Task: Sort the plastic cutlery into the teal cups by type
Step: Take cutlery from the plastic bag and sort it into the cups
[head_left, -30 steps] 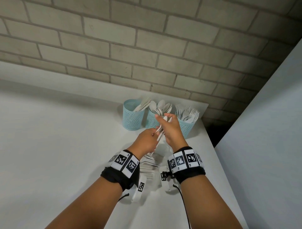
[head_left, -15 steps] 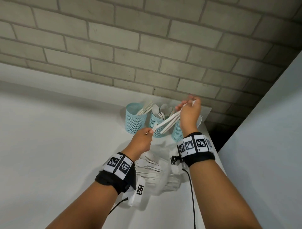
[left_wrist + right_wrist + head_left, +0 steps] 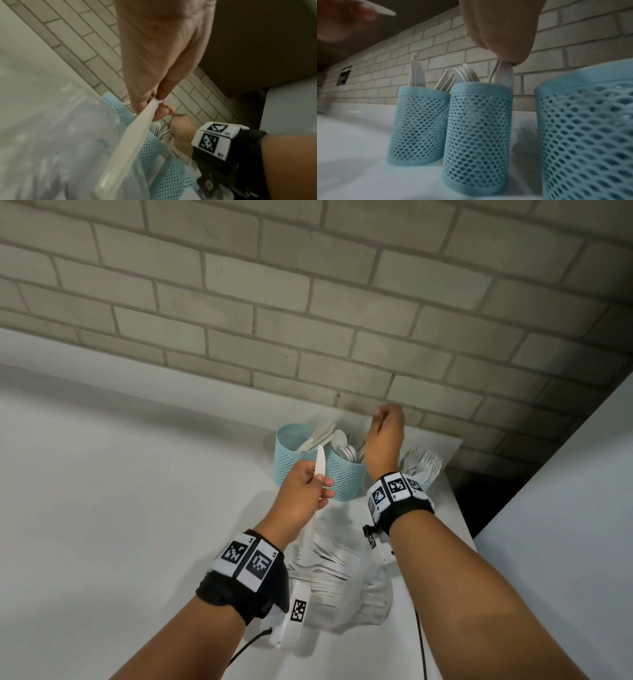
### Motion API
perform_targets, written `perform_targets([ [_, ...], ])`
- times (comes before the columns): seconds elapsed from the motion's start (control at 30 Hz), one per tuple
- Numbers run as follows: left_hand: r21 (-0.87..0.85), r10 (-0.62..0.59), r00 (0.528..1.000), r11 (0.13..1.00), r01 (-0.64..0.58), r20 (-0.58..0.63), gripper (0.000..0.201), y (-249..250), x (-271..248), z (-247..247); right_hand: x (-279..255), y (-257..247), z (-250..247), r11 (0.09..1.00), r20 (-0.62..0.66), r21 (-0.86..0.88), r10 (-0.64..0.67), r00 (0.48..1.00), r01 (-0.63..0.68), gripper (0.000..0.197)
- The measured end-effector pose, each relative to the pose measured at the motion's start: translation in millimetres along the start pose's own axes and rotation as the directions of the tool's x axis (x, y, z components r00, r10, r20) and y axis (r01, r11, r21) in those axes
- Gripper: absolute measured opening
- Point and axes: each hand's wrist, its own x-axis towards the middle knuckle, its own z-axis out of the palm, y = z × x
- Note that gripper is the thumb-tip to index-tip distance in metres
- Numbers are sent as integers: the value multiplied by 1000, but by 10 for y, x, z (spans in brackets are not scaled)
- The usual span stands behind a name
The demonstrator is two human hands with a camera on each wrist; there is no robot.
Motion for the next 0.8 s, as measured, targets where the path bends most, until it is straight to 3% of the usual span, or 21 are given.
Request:
perform_targets([
  [0.07,-23,-3,1000,1000,3,0,17,16,0,-24,-59,59,28,974,187,-224,20,982,22,31],
  [0.13,-34,4,1000,999,-4,-4,19,39,-1,-44,-85,58,21,881,376,-455,55,925,132,39],
  [0.23,-53,17,1000,998,-18,-21,21,78,-18,-46,-92,-49,-31,795,534,-566,154,831,217,41],
  [0.3,-63,22,999,998,-24,-30,20,103,-33,-39,-70,-161,-80,814,555,-548,184,811,191,41],
  [0.37,-69,30,999,997,-32,-25,20,118,-42,-30,-49,-295,-129,861,500,-484,122,857,160,41],
  [0.43,-68,43,999,997,-43,-14,19,130,-52,-19,-62,-492,-199,946,428,-306,35,903,109,38],
  [0.47,-66,50,999,997,-50,-9,19,134,-55,-14,-65,-580,-236,984,441,-171,31,897,51,36],
  [0.5,-69,59,998,996,-59,-4,18,135,-58,-9,-79,-683,-284,998,509,-43,58,859,-43,35],
  [0.57,-79,78,997,994,-78,-2,18,141,-69,2,-102,-835,-366,978,699,49,111,706,-202,29],
  [0.67,-70,108,994,992,-109,-9,20,153,-84,18,-129,-903,-405,985,900,-54,120,418,-165,26],
  [0.7,-65,110,994,992,-110,-10,19,149,-81,19,-138,-907,-403,985,919,-51,110,378,-164,23],
  [0.73,-57,103,995,993,-103,-8,19,146,-80,16,-139,-916,-404,982,916,-33,104,388,-187,20],
  [0.8,-10,65,998,998,-65,3,18,123,-68,-10,-96,-946,-411,960,856,23,125,502,-280,21],
])
